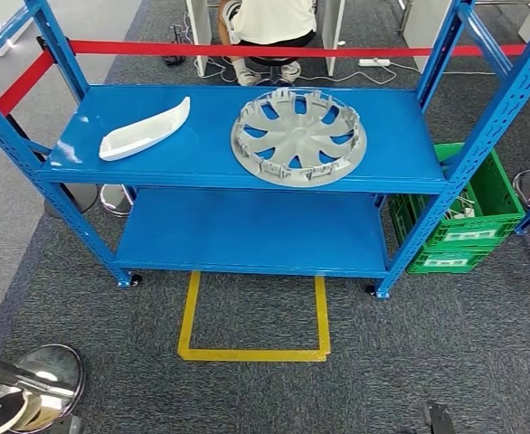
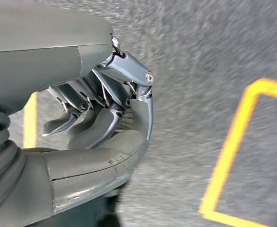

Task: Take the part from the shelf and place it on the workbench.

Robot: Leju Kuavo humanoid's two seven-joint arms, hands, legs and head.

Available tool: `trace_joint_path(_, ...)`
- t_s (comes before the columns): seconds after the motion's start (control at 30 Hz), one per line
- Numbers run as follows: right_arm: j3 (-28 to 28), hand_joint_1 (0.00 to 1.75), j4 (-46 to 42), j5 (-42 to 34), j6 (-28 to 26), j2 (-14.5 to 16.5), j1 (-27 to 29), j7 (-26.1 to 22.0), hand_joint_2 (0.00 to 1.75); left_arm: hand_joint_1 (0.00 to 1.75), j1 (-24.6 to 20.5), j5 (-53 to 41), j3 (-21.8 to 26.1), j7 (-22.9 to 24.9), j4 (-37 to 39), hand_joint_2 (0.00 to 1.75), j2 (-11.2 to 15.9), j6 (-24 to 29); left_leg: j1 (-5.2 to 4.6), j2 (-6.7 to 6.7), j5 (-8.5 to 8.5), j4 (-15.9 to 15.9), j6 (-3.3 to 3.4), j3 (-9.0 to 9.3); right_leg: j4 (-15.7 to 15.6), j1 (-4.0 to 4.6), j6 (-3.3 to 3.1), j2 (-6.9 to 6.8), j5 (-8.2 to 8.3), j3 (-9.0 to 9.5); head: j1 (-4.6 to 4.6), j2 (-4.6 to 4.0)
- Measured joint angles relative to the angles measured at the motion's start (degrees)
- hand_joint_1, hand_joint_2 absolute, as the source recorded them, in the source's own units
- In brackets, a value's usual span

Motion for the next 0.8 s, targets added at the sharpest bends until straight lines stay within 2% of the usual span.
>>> trace_joint_path(0.03, -0.3, 0.19, -1.5, -0.3, -0.1, -0.1, 0.1, -0.1, 1.75, 0.04, 0.0, 0.3, 1.0, -0.2, -1.0, 0.87, -0.4, -0.1, 0.00, 0.00, 0.00, 0.0, 0.00, 0.00, 0.0, 0.00, 0.00, 0.00, 0.00, 0.00, 0.00, 0.00)
trace_joint_path(0.07, -0.6, 0.00, -3.1, -0.6, -0.1, -0.1, 0.2, -0.2, 1.75, 0.00, 0.0, 0.6, 2.1, -0.4, -2.1, 0.44, -0.8, -0.2, 0.00, 0.00, 0.00, 0.0, 0.00, 0.00, 0.0, 0.00, 0.00, 0.00, 0.00, -0.01, -0.01, 0.00)
trace_joint_path(0.1, -0.9, 0.00, -4.8, -0.8, -0.2, -0.2, 0.3, -0.3, 1.75, 0.00, 0.0, 0.9, 3.1, -0.5, -3.3, 0.00, -1.2, -0.5, 0.00, 0.00, 0.00, 0.0, 0.00, 0.00, 0.0, 0.00, 0.00, 0.00, 0.00, -0.01, 0.00, 0.00)
trace_joint_path(0.33, -2.3, 0.00, -17.3, 1.1, -2.9, -0.5, 1.6, -1.5, 1.75, 0.00, -0.1, 1.9, 7.8, -0.9, -10.0, 0.00, -3.1, -1.7, -0.06, 0.00, -0.06, 0.2, 0.13, -0.05, -0.1, -0.10, 0.13, 0.00, 0.08, 0.01, 0.00, 0.00)
trace_joint_path(0.37, -2.4, 0.00, -19.1, 1.8, -3.5, -0.6, 1.7, -1.8, 1.75, 0.00, -0.2, 1.8, 8.2, -1.0, -10.7, 0.00, -3.2, -1.8, -0.15, 0.00, -0.08, 0.2, 0.42, -0.09, -0.2, -0.20, 0.32, 0.01, 0.27, 0.11, -0.02, 0.00)
trace_joint_path(0.47, -2.5, 0.00, -24.7, 4.4, -5.8, -0.8, 2.2, -2.7, 1.75, 0.00, -0.3, 1.8, 9.0, -1.4, -12.6, 0.00, -3.6, -1.9, -0.10, -0.03, -0.47, -1.4, 1.94, 0.78, 1.0, -0.28, 1.26, -0.05, 1.28, -0.04, 0.03, 0.00)
trace_joint_path(0.5, -2.5, 0.00, -26.6, 5.5, -6.5, -1.0, 2.3, -3.0, 1.75, 0.00, -0.3, 1.8, 9.2, -1.5, -13.2, 0.00, -3.7, -1.9, 0.09, -0.04, -0.59, -2.1, 2.30, 1.40, 2.2, -0.24, 1.33, -0.08, 0.83, -0.60, 0.13, 0.00)
trace_joint_path(0.57, -2.3, 0.00, -30.2, 7.7, -8.2, -1.5, 2.4, -3.5, 1.75, 0.00, -0.4, 1.8, 9.5, -1.9, -14.1, 0.00, -3.9, -1.8, 0.46, -0.01, -0.66, -2.6, 2.43, 2.36, 7.1, -0.33, 1.17, -0.08, -2.19, -3.35, 0.32, 0.00)
trace_joint_path(0.63, -2.1, 0.00, -33.3, 10.2, -9.9, -2.1, 2.8, -3.7, 1.75, 0.00, -0.4, 1.9, 9.6, -2.3, -14.7, 0.00, -4.1, -1.7, 0.82, 0.03, -1.08, -2.5, 2.05, 2.82, 14.3, -0.58, 1.49, -0.07, -5.29, -7.52, 0.35, 0.00)
trace_joint_path(0.67, -2.0, 0.00, -34.9, 11.6, -10.7, -2.4, 3.1, -3.8, 1.75, 0.00, -0.3, 1.9, 9.6, -2.5, -14.9, 0.00, -4.2, -1.6, 1.16, 0.02, -1.38, -2.5, 1.67, 3.23, 16.2, -0.80, 1.98, -0.08, -5.49, -8.90, 0.34, 0.00)
trace_joint_path(0.7, -1.8, 0.00, -36.5, 13.0, -11.6, -2.7, 3.4, -3.9, 1.75, 0.00, -0.3, 1.9, 9.6, -2.7, -15.1, 0.00, -4.3, -1.4, 1.63, 0.00, -1.81, -2.5, 1.15, 3.83, 15.9, -1.12, 2.64, -0.11, -4.54, -9.15, 0.35, 0.00)
trace_joint_path(0.73, -1.6, 0.00, -38.0, 14.4, -12.4, -3.1, 3.6, -4.0, 1.75, 0.00, -0.2, 2.0, 9.6, -2.9, -15.2, 0.00, -4.3, -1.3, 2.22, -0.03, -2.36, -2.4, 0.53, 4.64, 13.3, -1.59, 3.47, -0.18, -2.78, -8.29, 0.35, 0.00)
trace_joint_path(0.77, -1.3, 0.00, -39.4, 15.8, -13.3, -3.5, 3.8, -4.1, 1.75, 0.00, -0.2, 2.1, 9.6, -3.1, -15.4, 0.00, -4.4, -1.1, 2.77, -0.04, -3.09, -2.3, -0.28, 5.51, 9.3, -2.33, 4.62, -0.31, -0.38, -6.71, 0.42, 0.00)
trace_joint_path(0.8, -0.9, 0.00, -40.6, 17.2, -14.1, -3.8, 3.8, -4.2, 1.75, 0.00, -0.2, 2.2, 9.6, -3.4, -15.6, 0.00, -4.3, -0.9, 3.24, -0.08, -3.94, -1.9, -1.12, 6.32, 5.7, -2.92, 5.60, -0.35, 1.02, -5.32, 0.64, 0.00)
